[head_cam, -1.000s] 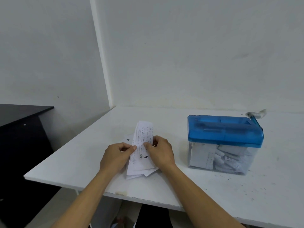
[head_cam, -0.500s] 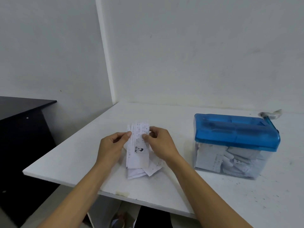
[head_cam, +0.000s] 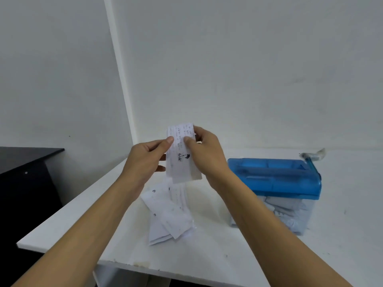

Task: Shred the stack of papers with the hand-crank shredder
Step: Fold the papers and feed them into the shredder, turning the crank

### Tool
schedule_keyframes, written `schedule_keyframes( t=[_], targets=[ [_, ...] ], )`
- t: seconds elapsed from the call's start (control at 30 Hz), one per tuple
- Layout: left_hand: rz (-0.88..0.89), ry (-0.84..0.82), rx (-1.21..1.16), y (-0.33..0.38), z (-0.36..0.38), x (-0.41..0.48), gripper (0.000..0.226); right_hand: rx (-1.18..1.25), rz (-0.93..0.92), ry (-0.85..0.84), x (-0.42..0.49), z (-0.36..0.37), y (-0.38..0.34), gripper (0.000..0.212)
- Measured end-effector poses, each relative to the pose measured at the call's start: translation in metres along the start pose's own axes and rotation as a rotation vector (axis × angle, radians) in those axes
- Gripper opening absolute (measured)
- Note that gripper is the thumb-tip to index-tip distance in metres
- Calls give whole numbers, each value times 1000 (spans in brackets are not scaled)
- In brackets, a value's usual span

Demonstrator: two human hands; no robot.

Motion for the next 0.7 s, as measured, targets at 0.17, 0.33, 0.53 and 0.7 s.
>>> schedule_keyframes(
  t=[0.17, 0.33, 0.53, 0.7],
  targets=[
    [113, -141, 60, 46, 48, -4, 17, -20, -55, 112, 4, -49, -35, 32],
    [165, -240, 101, 73, 108, -4, 16, -37, -23, 223, -3, -106, -48, 26],
    [200, -369, 165, 87, 174, -13, 24, -27, 60, 383, -8, -162, -53, 26],
    [205, -385, 213, 93, 206, -15, 25, -36, 110, 413, -14, -191, -48, 26]
  ],
)
Point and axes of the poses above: each hand's wrist, its own x-axis towards the middle knuckle, its own z-axis out of the palm, y = z × x, the point moved 4 cm from there along x, towards the middle knuckle, and after that the axes turned 5 degrees about -z, right-handed, at the moved point
